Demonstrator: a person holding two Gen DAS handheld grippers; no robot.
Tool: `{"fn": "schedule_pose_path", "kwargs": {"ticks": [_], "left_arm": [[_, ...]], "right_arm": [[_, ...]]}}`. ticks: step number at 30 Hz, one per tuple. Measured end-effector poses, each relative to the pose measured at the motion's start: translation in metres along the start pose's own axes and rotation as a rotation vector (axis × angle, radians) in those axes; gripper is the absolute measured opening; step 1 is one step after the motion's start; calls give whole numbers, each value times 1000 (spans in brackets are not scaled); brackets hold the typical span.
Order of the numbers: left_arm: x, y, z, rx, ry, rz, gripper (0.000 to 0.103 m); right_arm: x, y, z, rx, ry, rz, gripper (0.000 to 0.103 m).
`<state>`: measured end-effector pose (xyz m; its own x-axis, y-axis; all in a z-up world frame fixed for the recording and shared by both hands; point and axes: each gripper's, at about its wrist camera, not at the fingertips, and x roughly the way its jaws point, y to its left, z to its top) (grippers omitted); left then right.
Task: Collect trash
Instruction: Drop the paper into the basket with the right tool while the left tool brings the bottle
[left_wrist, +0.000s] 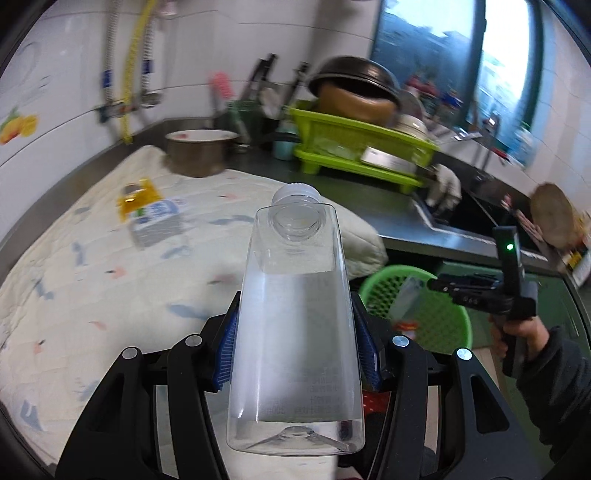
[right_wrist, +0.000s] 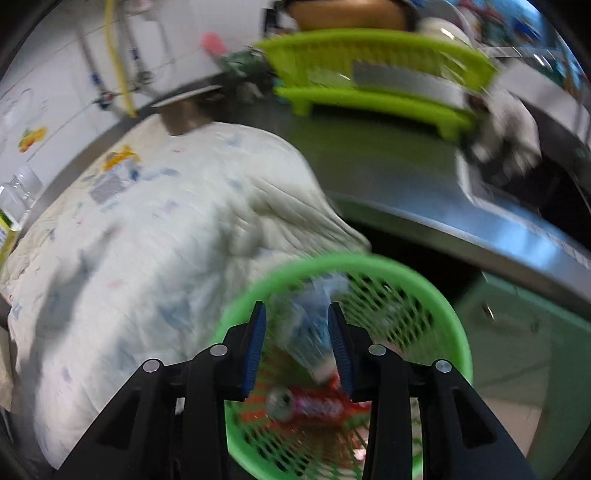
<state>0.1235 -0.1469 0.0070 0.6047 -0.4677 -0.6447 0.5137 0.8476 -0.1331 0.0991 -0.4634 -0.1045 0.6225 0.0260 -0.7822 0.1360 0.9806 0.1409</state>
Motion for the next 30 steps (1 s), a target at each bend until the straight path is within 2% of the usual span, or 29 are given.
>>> {"fn": "schedule_pose_path", "kwargs": {"ticks": [4,6,15,20,30], "left_arm": [[20,-35,1,40,36,-53,54],[36,-55,1,57,66,-86,54],[101,-127,-7,145,191,-149,54],[132,-155,-14,170,256,-178,54],[196,-197,-30,246,376,-205,54]], "right_arm": [[-6,-32,-22,67,3,-11,46],[-15,-46,-30,99,-15,-6,54],[-61,-63,-54,144,-116,-11,66],[-84,-68,-70,152,-167,-30,67],[-106,-70,-91,172,-203,-17,69]]}}
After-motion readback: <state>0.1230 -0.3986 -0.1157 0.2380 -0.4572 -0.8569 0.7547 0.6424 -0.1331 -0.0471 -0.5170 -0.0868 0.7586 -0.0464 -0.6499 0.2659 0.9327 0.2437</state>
